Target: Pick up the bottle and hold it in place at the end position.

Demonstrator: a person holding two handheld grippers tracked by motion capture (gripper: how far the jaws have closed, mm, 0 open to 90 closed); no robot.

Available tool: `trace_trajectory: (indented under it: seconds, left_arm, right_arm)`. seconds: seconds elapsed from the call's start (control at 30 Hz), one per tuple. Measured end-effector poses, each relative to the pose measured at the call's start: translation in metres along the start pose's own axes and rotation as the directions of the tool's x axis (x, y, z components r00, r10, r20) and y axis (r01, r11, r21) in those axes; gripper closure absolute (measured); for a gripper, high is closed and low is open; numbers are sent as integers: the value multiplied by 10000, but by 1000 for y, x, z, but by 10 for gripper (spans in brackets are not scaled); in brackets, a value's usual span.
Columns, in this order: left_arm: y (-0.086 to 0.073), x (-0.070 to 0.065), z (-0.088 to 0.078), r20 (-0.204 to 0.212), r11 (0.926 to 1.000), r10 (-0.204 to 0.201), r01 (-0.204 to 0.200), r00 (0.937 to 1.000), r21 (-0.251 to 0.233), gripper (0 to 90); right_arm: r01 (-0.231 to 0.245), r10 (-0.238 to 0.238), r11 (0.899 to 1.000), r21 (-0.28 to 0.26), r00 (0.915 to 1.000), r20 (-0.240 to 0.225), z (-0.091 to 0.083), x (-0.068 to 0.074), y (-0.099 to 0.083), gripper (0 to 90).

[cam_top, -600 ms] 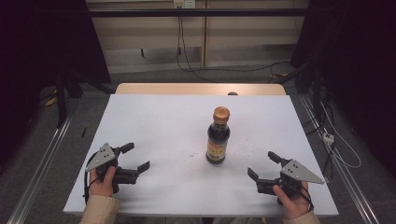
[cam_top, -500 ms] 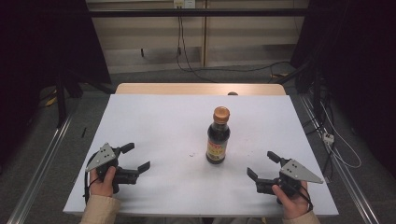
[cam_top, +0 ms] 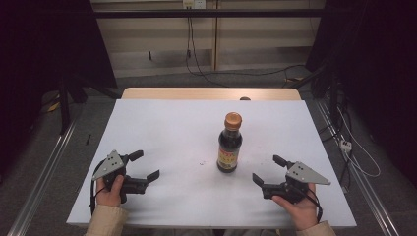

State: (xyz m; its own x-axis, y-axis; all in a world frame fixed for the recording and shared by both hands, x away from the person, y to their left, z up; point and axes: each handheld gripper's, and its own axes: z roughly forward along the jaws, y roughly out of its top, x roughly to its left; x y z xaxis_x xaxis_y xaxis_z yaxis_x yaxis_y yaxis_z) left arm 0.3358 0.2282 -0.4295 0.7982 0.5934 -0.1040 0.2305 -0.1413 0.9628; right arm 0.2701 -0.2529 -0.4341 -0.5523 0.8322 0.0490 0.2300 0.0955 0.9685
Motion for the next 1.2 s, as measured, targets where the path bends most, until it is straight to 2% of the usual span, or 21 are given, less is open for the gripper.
trace_trajectory:
  seconds: [0.23, 0.5, 0.97, 1.2]
  left_arm:
    - [-1, -1, 0, 45, 10000, -24, 24, 10000, 33, 28]
    - [-1, -1, 0, 62, 10000, -23, 23, 10000, 11, 28]
    - [-1, -1, 0, 98, 10000, -84, 84, 9999, 6, 28]
    - [-1, -1, 1, 125, 10000, -42, 42, 9999, 50, 28]
  right_arm:
    - [-142, 149, 9998, 163, 9990, -411, 16, 6, 11, 73]
    - [-450, 471, 9983, 377, 9972, -577, 33, 7, 16, 85]
    - [-427, 456, 9987, 267, 9917, -1199, 57, 19, 35, 157]
    - [-244, 299, 9987, 439, 9913, -1285, 65, 26, 43, 186]
